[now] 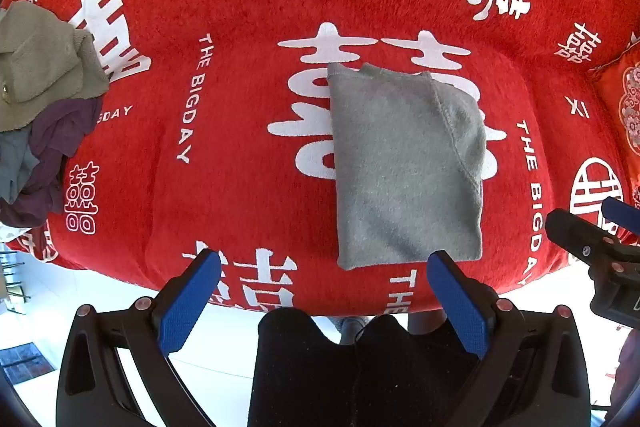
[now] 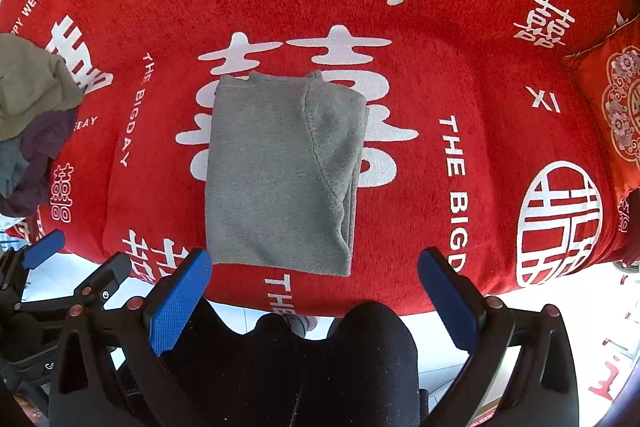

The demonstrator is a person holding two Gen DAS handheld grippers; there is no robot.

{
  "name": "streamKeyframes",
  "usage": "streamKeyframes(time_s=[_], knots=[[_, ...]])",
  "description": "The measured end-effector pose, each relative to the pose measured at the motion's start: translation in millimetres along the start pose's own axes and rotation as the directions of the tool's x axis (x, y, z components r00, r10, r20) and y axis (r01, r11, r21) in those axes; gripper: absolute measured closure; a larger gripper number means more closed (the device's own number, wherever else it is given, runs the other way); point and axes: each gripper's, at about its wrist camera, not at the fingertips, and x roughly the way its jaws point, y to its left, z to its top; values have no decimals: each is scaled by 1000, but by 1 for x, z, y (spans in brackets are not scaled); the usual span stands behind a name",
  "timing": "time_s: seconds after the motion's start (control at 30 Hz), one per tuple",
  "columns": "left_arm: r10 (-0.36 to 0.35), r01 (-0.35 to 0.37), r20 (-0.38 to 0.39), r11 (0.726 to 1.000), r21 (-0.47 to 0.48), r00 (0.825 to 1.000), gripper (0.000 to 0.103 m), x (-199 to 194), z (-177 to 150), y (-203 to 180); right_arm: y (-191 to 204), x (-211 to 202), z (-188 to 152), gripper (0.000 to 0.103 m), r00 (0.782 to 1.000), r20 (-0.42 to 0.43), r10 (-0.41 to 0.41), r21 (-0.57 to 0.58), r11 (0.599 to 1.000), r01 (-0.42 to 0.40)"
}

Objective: Fold small clothes

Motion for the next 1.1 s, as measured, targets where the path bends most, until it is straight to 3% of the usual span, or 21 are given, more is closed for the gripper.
streamKeyframes(time_s=[1.1], knots=[[13,-13,8,1000,9,1000,0,-2,5,-1,1,1,4,0,1000,-2,-14,-14,1000,14]])
